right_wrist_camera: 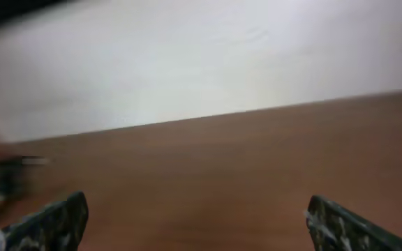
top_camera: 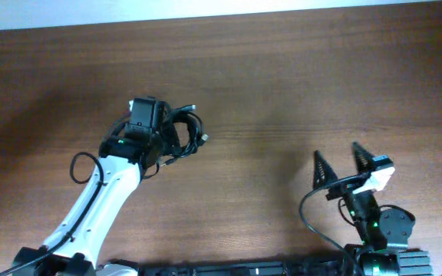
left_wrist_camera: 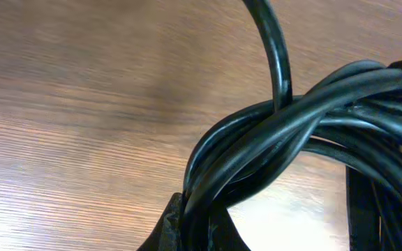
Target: Untangle cables
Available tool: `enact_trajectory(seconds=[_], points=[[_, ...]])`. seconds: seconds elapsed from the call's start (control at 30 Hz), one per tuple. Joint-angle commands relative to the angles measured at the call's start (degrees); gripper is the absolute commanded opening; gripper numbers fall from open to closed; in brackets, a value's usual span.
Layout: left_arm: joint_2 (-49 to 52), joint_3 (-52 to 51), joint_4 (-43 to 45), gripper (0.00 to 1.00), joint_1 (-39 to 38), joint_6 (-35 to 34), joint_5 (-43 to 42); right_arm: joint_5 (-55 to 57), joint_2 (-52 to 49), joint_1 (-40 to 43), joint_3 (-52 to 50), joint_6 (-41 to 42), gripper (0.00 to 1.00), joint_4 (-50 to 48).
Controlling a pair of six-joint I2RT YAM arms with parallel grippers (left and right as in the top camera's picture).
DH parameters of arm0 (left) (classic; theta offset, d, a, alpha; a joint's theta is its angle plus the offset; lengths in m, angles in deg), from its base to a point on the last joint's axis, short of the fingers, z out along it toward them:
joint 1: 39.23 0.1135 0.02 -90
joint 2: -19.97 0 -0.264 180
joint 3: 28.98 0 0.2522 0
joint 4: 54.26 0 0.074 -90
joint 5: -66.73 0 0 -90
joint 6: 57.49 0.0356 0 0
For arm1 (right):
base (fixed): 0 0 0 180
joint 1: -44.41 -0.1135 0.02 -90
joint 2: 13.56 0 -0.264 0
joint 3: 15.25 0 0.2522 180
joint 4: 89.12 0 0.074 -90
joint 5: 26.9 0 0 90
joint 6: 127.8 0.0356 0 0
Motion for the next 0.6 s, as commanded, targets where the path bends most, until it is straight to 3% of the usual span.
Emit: enact_trajectory(seconds=[0.0, 0.23, 0.43, 0.57], points=[[-0.57, 0.85, 0.15, 0.00, 0.22, -6.34, -4.98, -15.13, 0.39, -0.31, -0.35, 15.17, 0.98, -1.11], [-0.57, 0.83, -2.08, 0.00, 0.17, -31.41, -7.78, -14.80, -5.68, -0.31, 2.38, 16.85, 0.98, -1.20], [-0.57, 0.83, -2.47, 0.00, -0.04, -37.48, -10.40, -20.50, -29.86, -0.50, 14.99, 19.80, 0.98, -0.26], [-0.57, 0.83, -2.47, 0.00, -0.07, -43.56, -14.60, -25.40, -44.63, -10.71, 19.15, 23.06, 0.98, -8.13]])
